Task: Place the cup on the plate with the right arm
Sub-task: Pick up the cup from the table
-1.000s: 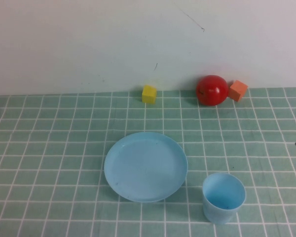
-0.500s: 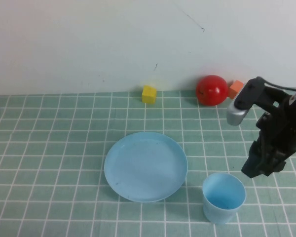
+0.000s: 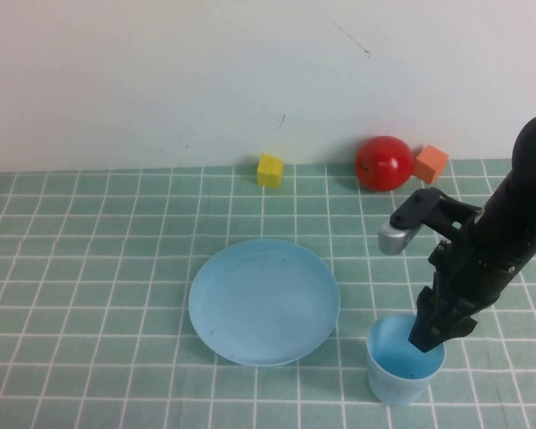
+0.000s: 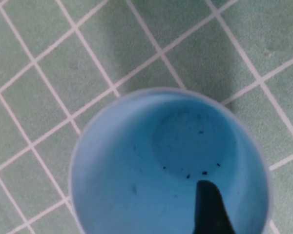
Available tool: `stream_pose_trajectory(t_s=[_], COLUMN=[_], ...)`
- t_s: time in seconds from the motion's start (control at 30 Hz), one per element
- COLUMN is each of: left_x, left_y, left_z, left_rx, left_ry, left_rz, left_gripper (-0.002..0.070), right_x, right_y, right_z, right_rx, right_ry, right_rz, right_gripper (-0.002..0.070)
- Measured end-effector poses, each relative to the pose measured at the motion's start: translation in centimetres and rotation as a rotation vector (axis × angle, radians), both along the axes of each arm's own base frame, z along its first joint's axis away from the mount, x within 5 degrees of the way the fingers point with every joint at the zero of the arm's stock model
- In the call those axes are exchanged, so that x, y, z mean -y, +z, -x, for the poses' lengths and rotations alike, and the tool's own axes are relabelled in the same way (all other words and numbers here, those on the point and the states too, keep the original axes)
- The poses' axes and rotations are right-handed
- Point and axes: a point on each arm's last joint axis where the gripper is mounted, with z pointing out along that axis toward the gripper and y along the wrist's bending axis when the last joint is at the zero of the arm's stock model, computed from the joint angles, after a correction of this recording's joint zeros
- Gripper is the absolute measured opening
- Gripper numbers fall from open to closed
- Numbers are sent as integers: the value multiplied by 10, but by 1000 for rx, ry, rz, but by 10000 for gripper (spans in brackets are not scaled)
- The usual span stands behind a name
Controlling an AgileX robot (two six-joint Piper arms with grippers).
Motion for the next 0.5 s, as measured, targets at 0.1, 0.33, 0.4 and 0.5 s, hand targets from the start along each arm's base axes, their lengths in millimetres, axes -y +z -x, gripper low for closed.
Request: stream_pose_trajectory(t_s=[0.1,0.33,0.4,0.5], left_x=[0,0,0,0], left_y=[0,0,0,0], left_z=[0,0,0,0], left_rx=[0,0,0,0], left_ry=[0,0,0,0], left_rz=[0,0,0,0], left_gripper=[-3,-3,-3,-3], right_x=[-1,-2,-3,-7], right_y=[-11,-24,-21,-8], right_z=[-3,-6,-8,-15], right_rx=[-21,-49,-55,-47], right_ry=[-1,19,25,38], right_rz=[9,18,15,4], right_gripper=[337,62,27,19])
